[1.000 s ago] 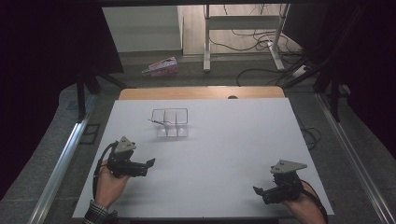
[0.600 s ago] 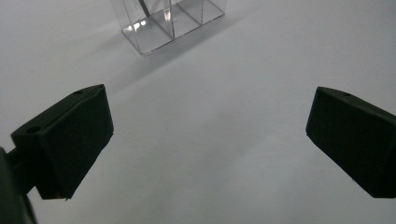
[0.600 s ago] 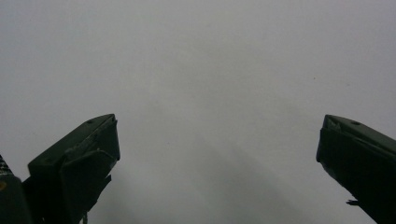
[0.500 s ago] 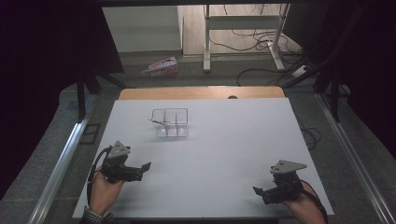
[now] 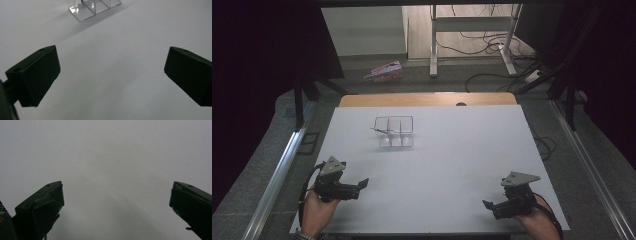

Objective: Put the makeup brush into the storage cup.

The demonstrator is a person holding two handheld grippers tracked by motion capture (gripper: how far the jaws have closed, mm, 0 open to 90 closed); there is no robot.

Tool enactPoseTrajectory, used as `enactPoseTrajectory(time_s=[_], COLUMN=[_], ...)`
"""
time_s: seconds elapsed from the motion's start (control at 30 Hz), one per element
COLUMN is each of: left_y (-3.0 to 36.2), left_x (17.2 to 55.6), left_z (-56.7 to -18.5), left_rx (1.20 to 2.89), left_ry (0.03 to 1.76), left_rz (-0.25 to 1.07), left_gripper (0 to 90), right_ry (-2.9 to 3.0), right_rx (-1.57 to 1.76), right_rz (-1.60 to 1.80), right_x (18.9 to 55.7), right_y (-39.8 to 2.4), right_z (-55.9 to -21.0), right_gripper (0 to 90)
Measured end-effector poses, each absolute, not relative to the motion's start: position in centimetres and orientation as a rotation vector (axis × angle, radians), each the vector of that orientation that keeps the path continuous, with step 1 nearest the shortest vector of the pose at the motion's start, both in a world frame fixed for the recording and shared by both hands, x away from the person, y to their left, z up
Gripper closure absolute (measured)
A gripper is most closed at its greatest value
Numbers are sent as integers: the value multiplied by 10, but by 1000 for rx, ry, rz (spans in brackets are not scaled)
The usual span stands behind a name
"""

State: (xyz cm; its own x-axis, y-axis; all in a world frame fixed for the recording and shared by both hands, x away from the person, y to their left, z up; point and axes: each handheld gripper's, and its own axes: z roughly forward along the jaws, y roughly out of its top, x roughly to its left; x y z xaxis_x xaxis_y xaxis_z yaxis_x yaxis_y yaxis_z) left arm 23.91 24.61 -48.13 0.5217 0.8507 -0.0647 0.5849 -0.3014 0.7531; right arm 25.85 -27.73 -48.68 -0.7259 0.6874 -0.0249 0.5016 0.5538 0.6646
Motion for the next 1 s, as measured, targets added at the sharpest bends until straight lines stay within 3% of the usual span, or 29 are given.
enactPoseTrajectory(time_s=[1.0], left_y=[267], left_x=[204], left_z=[-481], left_rx=[2002], left_ry=[1205], left_rz=[486], left_gripper=[1], right_ry=[2511], right_rx=[988], right_rz=[945], right_x=[258], right_y=[-277], right_z=[-487], right_gripper=[0])
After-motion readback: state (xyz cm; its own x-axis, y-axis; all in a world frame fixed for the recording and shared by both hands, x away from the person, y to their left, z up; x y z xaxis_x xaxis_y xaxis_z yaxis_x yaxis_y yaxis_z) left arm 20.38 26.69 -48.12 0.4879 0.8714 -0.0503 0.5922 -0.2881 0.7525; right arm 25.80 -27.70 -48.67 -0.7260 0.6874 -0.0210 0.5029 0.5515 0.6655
